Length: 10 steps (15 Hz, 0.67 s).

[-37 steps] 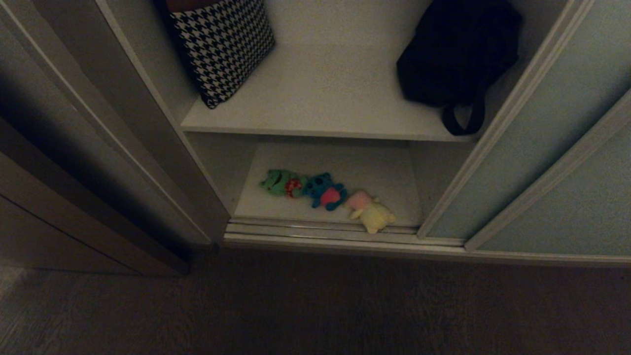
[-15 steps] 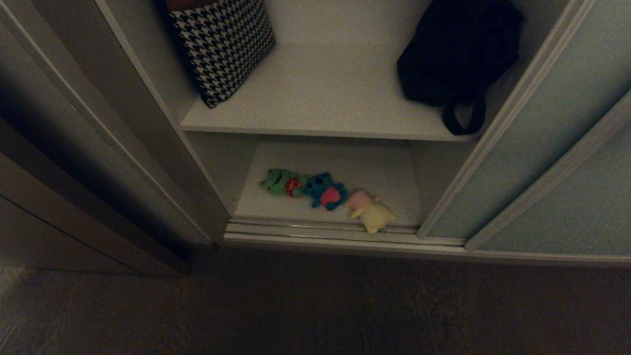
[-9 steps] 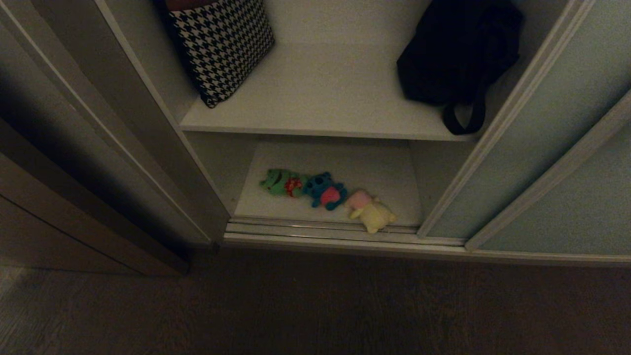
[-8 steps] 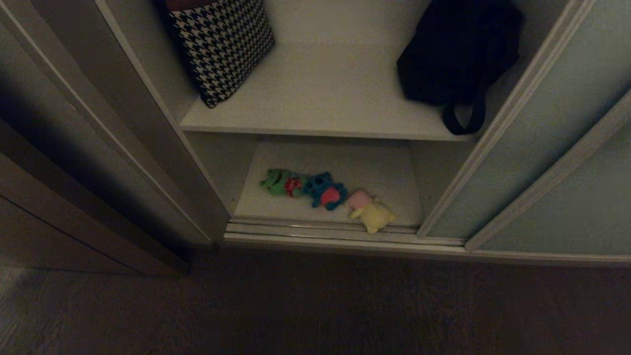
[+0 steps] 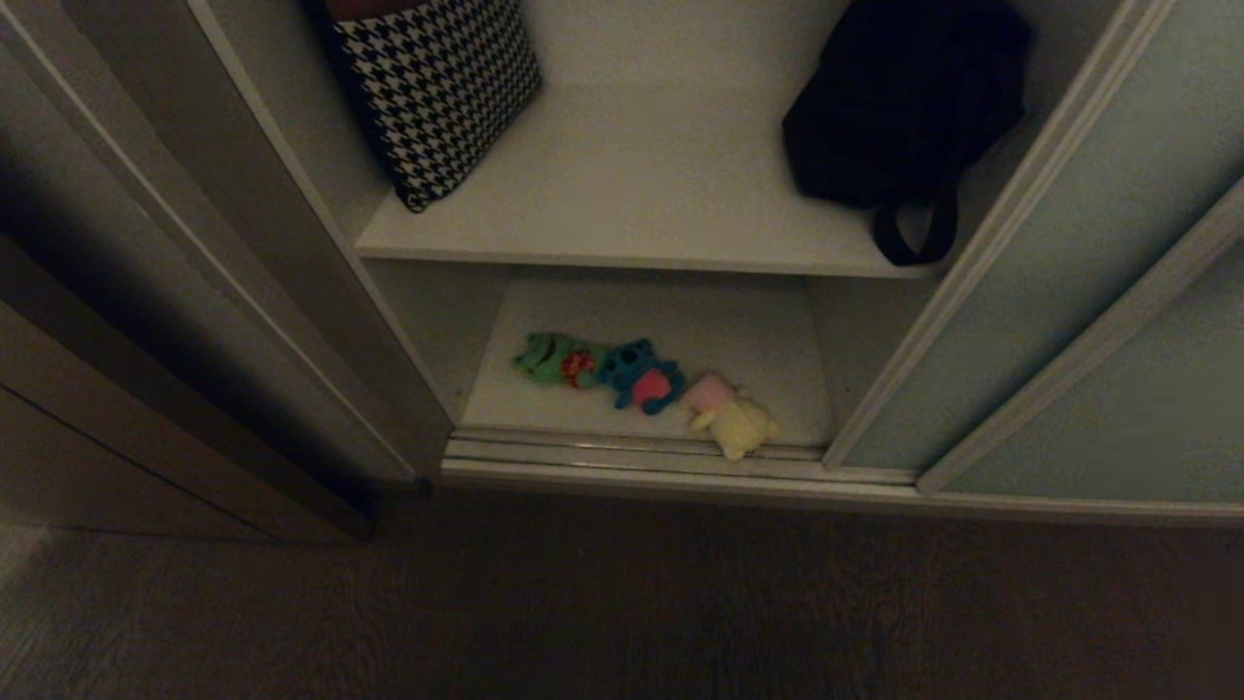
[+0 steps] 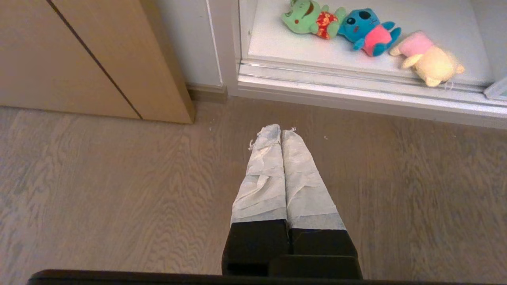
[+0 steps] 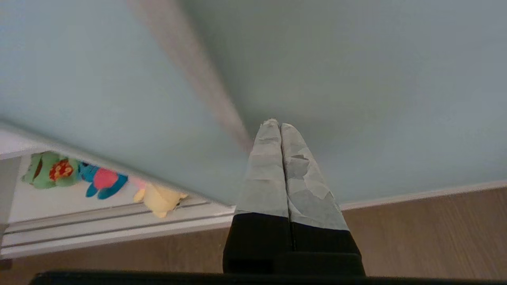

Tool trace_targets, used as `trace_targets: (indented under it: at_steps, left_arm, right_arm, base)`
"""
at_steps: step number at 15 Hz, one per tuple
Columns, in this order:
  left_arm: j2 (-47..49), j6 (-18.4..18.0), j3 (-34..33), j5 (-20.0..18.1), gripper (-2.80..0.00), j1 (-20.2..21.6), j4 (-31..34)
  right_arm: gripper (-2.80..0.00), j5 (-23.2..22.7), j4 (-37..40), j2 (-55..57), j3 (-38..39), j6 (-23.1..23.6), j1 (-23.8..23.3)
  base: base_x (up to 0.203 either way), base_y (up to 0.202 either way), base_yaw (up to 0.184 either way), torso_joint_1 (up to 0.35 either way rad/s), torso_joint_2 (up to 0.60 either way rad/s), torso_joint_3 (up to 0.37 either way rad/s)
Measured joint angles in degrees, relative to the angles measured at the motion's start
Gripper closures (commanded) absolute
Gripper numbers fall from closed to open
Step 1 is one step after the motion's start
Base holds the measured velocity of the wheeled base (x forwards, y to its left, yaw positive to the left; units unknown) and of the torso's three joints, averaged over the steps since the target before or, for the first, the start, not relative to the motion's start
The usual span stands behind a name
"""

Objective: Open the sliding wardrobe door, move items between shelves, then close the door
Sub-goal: Close the door

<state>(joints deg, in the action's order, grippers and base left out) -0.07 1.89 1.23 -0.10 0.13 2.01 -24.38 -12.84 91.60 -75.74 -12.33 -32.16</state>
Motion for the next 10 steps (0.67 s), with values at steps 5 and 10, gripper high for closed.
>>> trace_targets:
  at_steps: [5,10]
  left_arm:
    - [0.0,0.0,0.0,0.0,0.0,0.0,0.0]
    - [0.0,0.0,0.0,0.0,0.0,0.0,0.0]
  right_arm:
    - [0.0,2.6,-2.2,3.2,-0.1,1.6,0.0]
    - [0.0,3.3,-3.5,5.0,-0.9,1.8,1.3]
  base:
    - [0.0,0.0,0.0,0.0,0.0,0.0]
    - [0.0,0.0,0.0,0.0,0.0,0.0]
